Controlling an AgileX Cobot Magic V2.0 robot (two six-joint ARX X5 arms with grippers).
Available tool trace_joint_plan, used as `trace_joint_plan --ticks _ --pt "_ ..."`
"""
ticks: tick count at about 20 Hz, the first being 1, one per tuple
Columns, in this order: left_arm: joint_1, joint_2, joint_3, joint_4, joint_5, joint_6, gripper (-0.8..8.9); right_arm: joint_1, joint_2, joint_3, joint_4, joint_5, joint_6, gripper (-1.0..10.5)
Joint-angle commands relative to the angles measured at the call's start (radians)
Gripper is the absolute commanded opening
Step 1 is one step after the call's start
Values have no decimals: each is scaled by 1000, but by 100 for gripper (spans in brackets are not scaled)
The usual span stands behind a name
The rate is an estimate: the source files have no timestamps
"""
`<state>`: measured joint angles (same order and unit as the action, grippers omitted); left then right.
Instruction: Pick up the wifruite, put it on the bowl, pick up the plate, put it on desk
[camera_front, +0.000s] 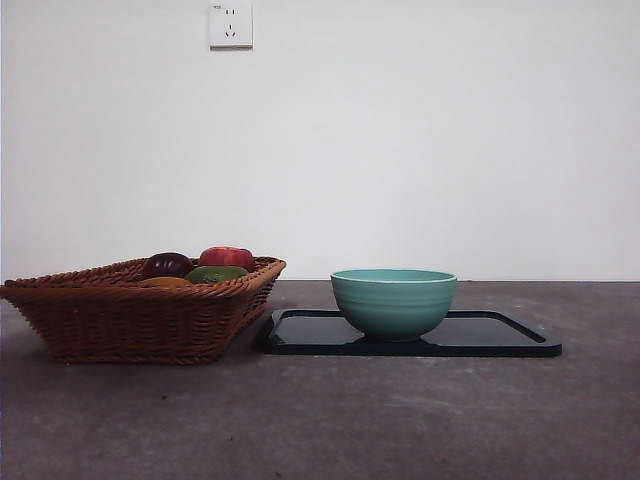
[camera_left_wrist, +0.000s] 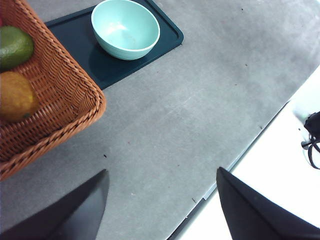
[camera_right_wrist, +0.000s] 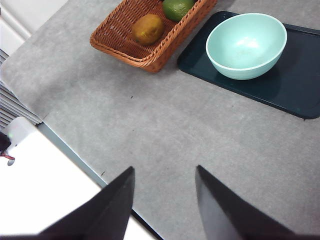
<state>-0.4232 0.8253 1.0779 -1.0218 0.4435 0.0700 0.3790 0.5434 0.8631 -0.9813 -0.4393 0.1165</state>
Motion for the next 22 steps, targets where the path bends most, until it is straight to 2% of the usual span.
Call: trace_joint_plan --ticks 1,4,8,11,14,17,22 --pt "-5 7 11 7 4 27 342 5 3 8 11 2 29 195" --pt "-5 7 11 6 4 27 342 5 3 8 11 3 43 195" --pt "-5 7 11 8 4 27 342 4 17 11 30 74 143 253" --pt "-5 7 11 8 4 26 342 4 77 42 115 75 190 270" --pt "-5 7 11 8 4 27 342 4 209 136 143 133 190 271" --pt "-5 7 11 8 4 27 342 1 407 285 144 189 140 272" --pt "-5 7 11 8 4 27 342 -6 734 508 143 209 88 275"
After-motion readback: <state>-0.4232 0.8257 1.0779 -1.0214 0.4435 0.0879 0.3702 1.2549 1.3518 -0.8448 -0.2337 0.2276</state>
